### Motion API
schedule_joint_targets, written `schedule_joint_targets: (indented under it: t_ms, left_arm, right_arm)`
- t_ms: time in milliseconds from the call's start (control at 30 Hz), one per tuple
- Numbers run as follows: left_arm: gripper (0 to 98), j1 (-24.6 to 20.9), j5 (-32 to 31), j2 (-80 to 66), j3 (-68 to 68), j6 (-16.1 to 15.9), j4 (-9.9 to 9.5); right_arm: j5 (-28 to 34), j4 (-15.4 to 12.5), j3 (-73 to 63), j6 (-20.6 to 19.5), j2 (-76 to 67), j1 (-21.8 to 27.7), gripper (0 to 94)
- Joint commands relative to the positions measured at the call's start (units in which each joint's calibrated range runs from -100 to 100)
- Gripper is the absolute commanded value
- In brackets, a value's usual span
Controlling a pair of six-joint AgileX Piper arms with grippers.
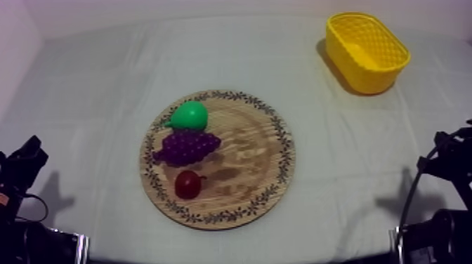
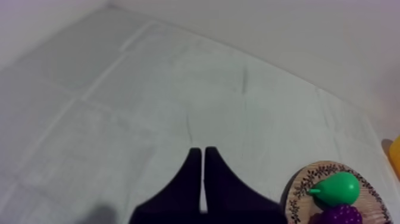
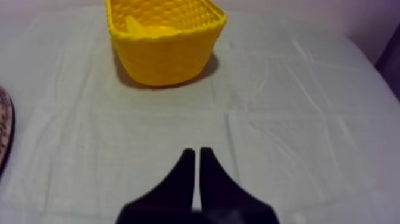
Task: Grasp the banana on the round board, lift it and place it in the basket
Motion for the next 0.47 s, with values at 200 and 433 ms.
schedule_joint_targets:
  t_ms: [200,433]
  left_arm:
    - [0.1,0.02,-0.01,-0.05,-0.01,0.01,0.03]
    - [0.1,0.02,-0.01,-0.05,-0.01,0.01,0.03]
  right_arm:
    - [-0.08,0.01,0.03,1.8,-0.03,-0.01,0.7]
    - [-0.08,0.01,0.03,1.81,-0.03,-0.01,0.7]
